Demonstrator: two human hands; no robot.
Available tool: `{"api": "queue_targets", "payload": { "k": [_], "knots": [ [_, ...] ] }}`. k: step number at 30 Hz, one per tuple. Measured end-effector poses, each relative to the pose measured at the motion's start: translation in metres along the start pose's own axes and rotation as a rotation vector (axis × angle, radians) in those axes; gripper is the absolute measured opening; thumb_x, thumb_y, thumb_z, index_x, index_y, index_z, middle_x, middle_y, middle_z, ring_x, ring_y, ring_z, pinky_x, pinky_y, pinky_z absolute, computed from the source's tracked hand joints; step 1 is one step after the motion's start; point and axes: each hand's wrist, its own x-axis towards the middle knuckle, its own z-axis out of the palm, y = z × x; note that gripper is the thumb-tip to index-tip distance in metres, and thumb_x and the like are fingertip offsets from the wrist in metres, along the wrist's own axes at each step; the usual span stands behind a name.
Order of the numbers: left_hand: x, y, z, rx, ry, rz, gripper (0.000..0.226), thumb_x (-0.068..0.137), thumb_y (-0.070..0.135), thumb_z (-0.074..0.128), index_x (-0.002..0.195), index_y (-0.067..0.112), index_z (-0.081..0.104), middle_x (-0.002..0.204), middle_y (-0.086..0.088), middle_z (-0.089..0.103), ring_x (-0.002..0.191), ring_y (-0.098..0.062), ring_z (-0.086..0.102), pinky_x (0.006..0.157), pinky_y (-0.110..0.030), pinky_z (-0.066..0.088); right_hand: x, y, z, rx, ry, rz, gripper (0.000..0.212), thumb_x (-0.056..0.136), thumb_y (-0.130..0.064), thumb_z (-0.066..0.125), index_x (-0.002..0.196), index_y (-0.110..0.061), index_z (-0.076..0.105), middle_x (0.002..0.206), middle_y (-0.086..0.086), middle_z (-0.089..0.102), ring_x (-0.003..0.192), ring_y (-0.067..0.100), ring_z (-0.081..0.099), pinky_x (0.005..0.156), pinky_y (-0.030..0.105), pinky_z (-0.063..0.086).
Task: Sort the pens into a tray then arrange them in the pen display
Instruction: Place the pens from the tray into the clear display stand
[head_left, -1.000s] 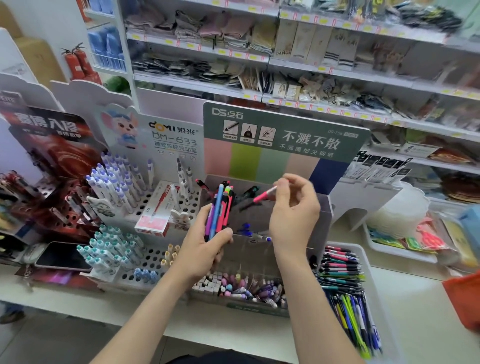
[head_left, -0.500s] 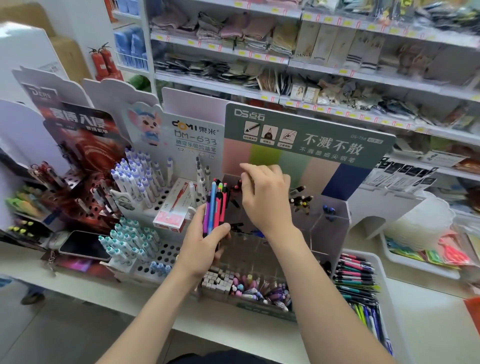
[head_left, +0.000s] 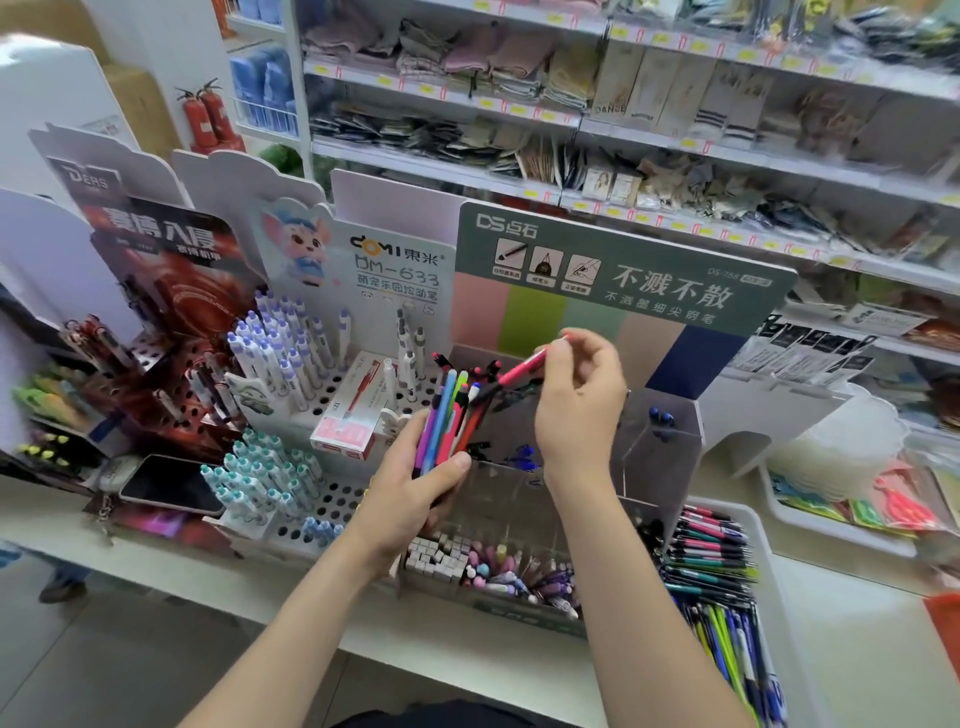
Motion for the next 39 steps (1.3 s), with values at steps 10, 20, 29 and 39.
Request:
{"api": "queue_targets", "payload": {
  "k": [10,20,29,39],
  "knots": [
    [0.007,-0.004,-0.006,0.022,0.249,0.038,0.030,0.102,0.018,0.070,0.128,0.028,0.058,0.085,-0.003,0.052,0.059,-0.014,0.042,0.046,-0.023,0.038,0.027,0.012,0.019,-0.820,-0.580,-0.403,0.033,0.099,-0.005,0.053,0.130,-0.015,0.061,0.107,0.012,0.074,0.097,0.034,0.067,0.082,0.046,0.055],
    [0.005,-0.002,0.000,0.044,0.262,0.045,0.032,0.102,0.019,0.069,0.130,0.026,0.056,0.084,0.000,0.053,0.058,-0.010,0.046,0.046,-0.021,0.040,0.046,-0.002,0.038,-0.981,-0.791,-0.318,0.036,0.095,-0.007,0.062,0.131,-0.011,0.066,0.118,0.011,0.072,0.114,0.036,0.064,0.099,0.047,0.055],
    [-0.001,0.006,0.006,-0.049,0.165,-0.003,0.041,0.103,0.015,0.068,0.139,0.030,0.053,0.080,-0.003,0.054,0.050,-0.008,0.044,0.042,-0.022,0.035,0.006,-0.003,0.013,-0.488,-0.605,-0.212,0.021,0.104,-0.026,0.063,0.119,-0.024,0.078,0.096,-0.012,0.077,0.085,0.001,0.068,0.077,0.018,0.053],
    [-0.004,0.012,0.010,-0.005,0.099,0.003,0.039,0.104,0.014,0.067,0.138,0.028,0.054,0.087,-0.014,0.068,0.052,-0.010,0.050,0.045,-0.020,0.039,-0.017,0.010,-0.021,-0.043,-0.196,0.031,0.009,0.102,-0.015,0.071,0.109,-0.018,0.077,0.090,0.002,0.081,0.085,0.016,0.078,0.075,0.035,0.063]
  ]
}}
